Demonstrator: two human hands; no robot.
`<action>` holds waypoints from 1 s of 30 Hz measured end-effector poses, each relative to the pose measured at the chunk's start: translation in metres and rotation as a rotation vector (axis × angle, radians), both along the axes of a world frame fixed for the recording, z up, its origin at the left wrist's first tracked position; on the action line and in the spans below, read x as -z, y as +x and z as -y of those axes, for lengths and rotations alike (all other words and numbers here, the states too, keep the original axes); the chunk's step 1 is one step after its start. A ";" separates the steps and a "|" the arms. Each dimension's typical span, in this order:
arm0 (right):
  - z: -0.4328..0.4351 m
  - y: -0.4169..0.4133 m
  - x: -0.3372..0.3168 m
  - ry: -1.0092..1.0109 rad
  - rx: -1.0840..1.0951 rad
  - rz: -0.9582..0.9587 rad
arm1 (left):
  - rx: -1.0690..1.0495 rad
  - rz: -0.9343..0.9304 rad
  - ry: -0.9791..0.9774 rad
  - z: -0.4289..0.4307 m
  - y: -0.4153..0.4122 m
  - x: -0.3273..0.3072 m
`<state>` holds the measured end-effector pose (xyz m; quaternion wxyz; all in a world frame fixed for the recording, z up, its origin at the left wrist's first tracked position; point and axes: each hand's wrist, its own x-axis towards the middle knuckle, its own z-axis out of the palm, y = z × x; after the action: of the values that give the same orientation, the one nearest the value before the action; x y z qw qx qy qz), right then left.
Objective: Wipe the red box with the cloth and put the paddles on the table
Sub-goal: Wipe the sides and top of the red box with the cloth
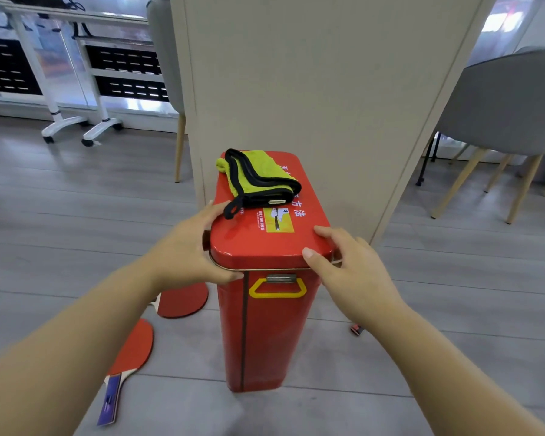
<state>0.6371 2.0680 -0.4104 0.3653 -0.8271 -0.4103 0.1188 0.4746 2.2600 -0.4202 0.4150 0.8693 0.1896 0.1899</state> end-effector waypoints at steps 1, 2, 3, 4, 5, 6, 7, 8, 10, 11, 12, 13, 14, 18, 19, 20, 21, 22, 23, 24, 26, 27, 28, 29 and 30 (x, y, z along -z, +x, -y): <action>0.001 0.002 0.000 0.012 -0.005 -0.022 | -0.006 0.001 0.000 0.001 0.000 0.004; 0.002 0.004 0.000 0.016 -0.011 -0.036 | -0.015 -0.003 -0.004 0.001 -0.001 0.007; 0.003 0.005 0.000 0.012 -0.016 -0.036 | -0.024 -0.006 -0.017 0.001 -0.001 0.010; 0.003 0.006 -0.001 -0.001 -0.020 -0.026 | -0.033 -0.009 -0.032 0.002 -0.002 0.013; 0.003 0.007 -0.003 -0.016 -0.023 -0.012 | -0.038 -0.006 -0.043 0.001 -0.003 0.015; 0.002 0.008 -0.006 -0.033 -0.023 0.003 | -0.040 -0.001 -0.052 0.002 -0.006 0.017; 0.001 0.008 -0.009 -0.042 -0.015 0.020 | -0.039 0.005 -0.058 0.002 -0.007 0.017; -0.001 0.009 -0.014 -0.039 0.003 0.036 | -0.038 0.010 -0.056 0.003 -0.009 0.017; -0.008 0.012 -0.025 -0.021 0.068 0.093 | -0.029 0.021 -0.054 0.004 -0.014 0.016; -0.013 0.015 -0.031 -0.008 0.092 0.125 | -0.025 0.032 -0.054 0.004 -0.016 0.015; -0.021 0.017 -0.036 0.009 0.096 0.141 | -0.029 0.043 -0.049 0.004 -0.018 0.014; -0.030 0.019 -0.042 0.023 0.083 0.147 | -0.049 0.047 -0.040 0.003 -0.020 0.012; -0.041 0.020 -0.047 0.024 0.060 0.155 | -0.079 0.051 -0.028 0.003 -0.021 0.010; -0.090 0.022 -0.064 -0.023 -0.014 0.239 | -0.203 0.121 0.008 0.002 -0.022 -0.001; -0.103 0.021 -0.067 -0.025 -0.020 0.231 | -0.232 0.143 0.009 0.001 -0.021 -0.005; -0.114 0.021 -0.070 -0.031 -0.020 0.194 | -0.257 0.160 0.016 0.000 -0.019 -0.009; -0.126 0.021 -0.070 -0.048 -0.007 0.144 | -0.279 0.180 0.035 -0.002 -0.017 -0.012; -0.136 0.022 -0.069 -0.079 0.018 0.110 | -0.294 0.197 0.060 -0.004 -0.015 -0.016; -0.144 0.023 -0.067 -0.119 0.041 0.103 | -0.305 0.214 0.082 -0.006 -0.014 -0.018; -0.151 0.024 -0.065 -0.160 0.056 0.107 | -0.311 0.226 0.097 -0.008 -0.014 -0.020; -0.157 0.025 -0.063 -0.206 0.056 0.104 | -0.312 0.239 0.116 -0.011 -0.014 -0.024; -0.158 0.025 -0.064 -0.216 0.046 0.084 | -0.314 0.245 0.118 -0.011 -0.013 -0.025; -0.156 0.023 -0.068 -0.226 0.039 0.048 | -0.318 0.251 0.122 -0.012 -0.013 -0.025; -0.152 0.022 -0.073 -0.234 0.036 0.005 | -0.324 0.253 0.131 -0.012 -0.012 -0.024; -0.148 0.022 -0.078 -0.246 0.028 -0.043 | -0.333 0.256 0.138 -0.011 -0.012 -0.023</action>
<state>0.6591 2.2157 -0.3328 0.2717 -0.8685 -0.3731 0.1810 0.4627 2.2706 -0.3972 0.3381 0.8212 0.2630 0.3770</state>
